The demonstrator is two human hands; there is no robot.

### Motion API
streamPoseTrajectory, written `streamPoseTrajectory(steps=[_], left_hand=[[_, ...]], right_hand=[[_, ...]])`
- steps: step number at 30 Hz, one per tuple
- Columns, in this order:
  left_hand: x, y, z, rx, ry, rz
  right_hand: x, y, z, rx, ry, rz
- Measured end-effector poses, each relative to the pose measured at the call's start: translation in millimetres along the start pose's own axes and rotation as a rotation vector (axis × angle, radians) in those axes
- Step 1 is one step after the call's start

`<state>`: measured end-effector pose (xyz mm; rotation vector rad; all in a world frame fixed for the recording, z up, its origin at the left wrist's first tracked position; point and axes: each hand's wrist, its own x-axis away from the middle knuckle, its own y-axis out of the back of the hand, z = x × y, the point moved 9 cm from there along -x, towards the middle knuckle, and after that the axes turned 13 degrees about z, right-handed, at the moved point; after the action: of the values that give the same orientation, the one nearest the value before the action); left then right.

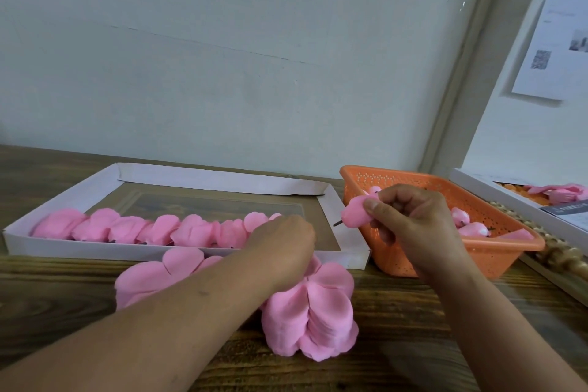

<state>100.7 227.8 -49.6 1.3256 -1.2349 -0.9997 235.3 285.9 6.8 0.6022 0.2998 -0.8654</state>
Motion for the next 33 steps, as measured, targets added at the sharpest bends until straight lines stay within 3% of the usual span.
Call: streamPoseTrajectory(steps=[4, 13, 22, 29, 33], left_hand=[[3, 7, 1, -0.042, 0.045, -0.051], [4, 4, 4, 0.016, 0.11, 0.03], [9, 7, -4, -0.061, 0.016, -0.016], [16, 24, -4, 0.024, 0.003, -0.165], [13, 21, 6, 0.213, 0.0, -0.165]], right_hand=[[0, 1, 0, -0.02, 0.001, -0.01], [1, 3, 1, -0.025, 0.021, -0.025], [1, 3, 3, 0.0, 0.016, -0.027], [0, 2, 3, -0.003, 0.012, -0.028], [0, 1, 2, -0.008, 0.005, -0.027]])
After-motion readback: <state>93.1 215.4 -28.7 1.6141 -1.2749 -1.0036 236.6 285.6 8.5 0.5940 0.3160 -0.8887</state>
